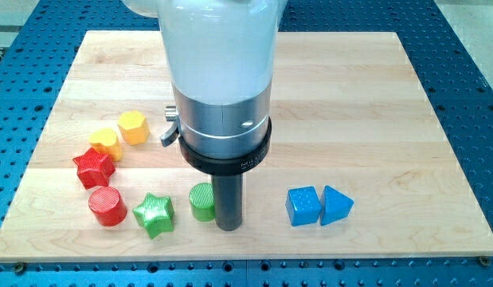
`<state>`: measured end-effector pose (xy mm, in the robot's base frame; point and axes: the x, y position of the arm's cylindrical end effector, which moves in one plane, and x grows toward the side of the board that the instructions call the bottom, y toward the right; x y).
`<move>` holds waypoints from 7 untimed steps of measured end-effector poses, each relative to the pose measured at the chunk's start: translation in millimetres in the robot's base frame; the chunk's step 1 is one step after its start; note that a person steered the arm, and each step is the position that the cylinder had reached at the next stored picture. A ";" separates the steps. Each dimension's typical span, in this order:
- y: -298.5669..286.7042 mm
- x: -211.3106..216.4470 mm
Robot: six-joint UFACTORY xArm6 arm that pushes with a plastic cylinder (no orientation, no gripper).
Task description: Push the cube to the top right of the hexagon
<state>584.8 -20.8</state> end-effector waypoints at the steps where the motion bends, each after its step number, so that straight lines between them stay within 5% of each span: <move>1: 0.0 -0.2; 4: 36.8 33.6; 7: 103.5 13.0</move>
<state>597.9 82.7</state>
